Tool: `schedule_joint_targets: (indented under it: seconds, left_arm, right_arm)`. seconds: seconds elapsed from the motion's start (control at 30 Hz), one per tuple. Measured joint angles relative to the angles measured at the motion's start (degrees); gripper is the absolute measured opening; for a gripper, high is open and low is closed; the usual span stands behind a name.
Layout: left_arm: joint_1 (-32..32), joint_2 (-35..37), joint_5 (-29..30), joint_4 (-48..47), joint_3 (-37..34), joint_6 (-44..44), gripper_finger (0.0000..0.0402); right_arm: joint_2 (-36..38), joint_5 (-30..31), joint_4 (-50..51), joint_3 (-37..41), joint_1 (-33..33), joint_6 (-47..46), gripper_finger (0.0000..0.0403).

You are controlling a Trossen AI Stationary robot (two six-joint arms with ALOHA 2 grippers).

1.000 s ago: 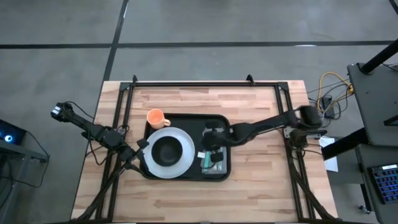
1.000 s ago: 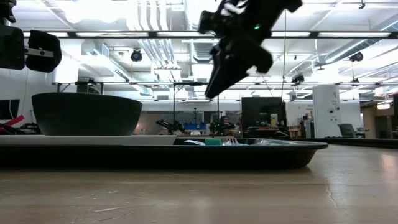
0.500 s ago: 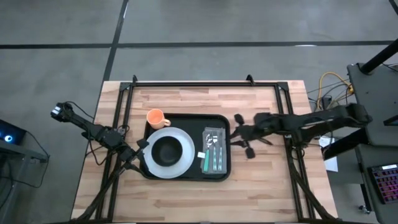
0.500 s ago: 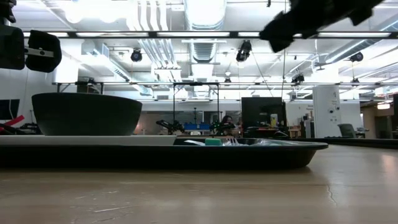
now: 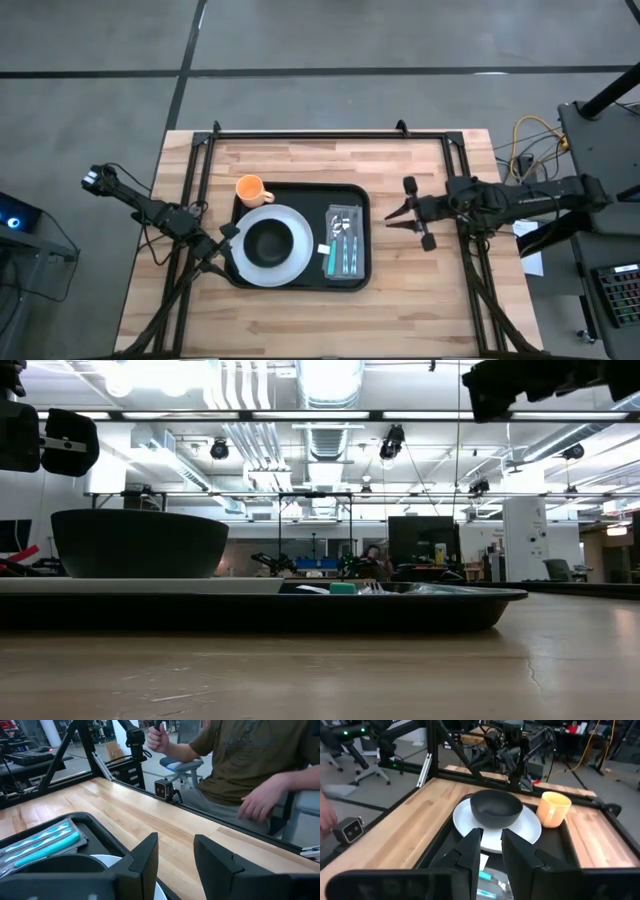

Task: Set up tray
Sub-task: Return to Home Position

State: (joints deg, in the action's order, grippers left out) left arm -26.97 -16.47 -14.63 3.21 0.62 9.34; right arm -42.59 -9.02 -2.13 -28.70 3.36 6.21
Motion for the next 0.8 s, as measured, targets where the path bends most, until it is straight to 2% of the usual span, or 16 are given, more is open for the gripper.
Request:
schedule_joint_targets:
  seconds: [0.23, 0.4, 0.8]
  left_arm:
    - [0.0, 0.0, 0.0, 0.0, 0.0, 0.0, 0.0107]
    - [0.0, 0.0, 0.0, 0.0, 0.0, 0.0, 0.0107]
    - [0.0, 0.0, 0.0, 0.0, 0.0, 0.0, 0.0107]
  right_arm:
    - [4.1, 0.0, -2.0, 4.1, 0.3, -0.8, 0.0077]
    - [9.7, 0.0, -2.7, 8.2, 0.4, 0.5, 0.0084]
    - [34.7, 0.0, -1.1, 19.1, 0.5, 1.2, 0.0072]
